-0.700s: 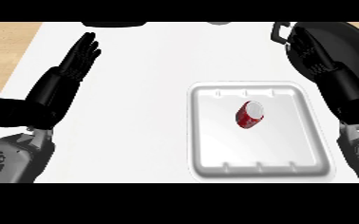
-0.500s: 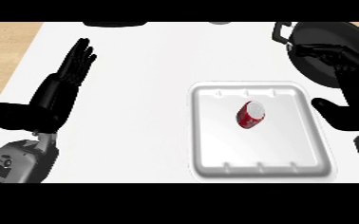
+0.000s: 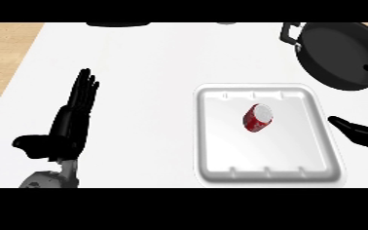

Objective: Pick the can from the tray and place it in the pot

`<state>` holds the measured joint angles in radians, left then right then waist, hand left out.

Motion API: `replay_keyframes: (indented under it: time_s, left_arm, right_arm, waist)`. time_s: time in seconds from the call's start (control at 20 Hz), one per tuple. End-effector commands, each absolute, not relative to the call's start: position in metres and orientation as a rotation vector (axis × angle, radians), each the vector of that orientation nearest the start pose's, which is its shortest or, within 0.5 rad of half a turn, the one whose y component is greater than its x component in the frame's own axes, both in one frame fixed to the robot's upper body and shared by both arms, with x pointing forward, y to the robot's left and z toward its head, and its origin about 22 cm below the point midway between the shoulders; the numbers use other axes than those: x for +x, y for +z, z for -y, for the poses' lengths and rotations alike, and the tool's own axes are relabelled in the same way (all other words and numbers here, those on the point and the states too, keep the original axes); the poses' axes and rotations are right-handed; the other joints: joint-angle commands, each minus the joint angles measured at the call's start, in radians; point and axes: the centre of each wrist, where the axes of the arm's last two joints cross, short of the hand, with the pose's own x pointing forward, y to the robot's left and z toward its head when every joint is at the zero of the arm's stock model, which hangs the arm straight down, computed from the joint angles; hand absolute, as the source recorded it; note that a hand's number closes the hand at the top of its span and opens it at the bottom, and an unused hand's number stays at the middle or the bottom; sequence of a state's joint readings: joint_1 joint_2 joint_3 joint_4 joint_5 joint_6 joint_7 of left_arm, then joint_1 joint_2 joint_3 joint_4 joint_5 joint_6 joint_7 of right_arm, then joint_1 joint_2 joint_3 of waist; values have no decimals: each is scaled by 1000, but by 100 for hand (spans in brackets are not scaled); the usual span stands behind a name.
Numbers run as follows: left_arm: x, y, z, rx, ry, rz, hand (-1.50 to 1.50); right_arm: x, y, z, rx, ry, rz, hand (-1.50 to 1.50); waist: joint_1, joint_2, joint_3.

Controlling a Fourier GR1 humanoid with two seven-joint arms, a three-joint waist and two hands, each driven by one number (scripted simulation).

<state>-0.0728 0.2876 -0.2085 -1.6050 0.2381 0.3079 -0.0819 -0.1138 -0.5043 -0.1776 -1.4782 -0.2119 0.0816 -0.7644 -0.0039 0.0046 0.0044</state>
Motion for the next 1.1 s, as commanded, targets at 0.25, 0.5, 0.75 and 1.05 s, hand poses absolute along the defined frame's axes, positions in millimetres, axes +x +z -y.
replay_keyframes:
  time_s: [0.25, 0.5, 0.75, 1.05]
  left_arm:
    - [243, 11, -233, 126, 55, 1699, 0]
    - [239, 10, -239, 122, 54, 1698, 0]
    - [243, 10, -232, 132, 28, 1710, 0]
    - [249, 3, -232, 117, 35, 1704, 0]
  right_arm:
    - [205, 43, 402, -184, 478, 2482, -150]
    - [199, 58, 394, -344, 898, 2175, -150]
    - [201, 64, 371, -482, 1130, 1929, -150]
    - [202, 74, 324, -493, 1173, 1800, -150]
  waist:
    - [-6, -7, -5]
    - [-10, -7, -8]
    - [-2, -5, -7]
    - [-1, -5, -5]
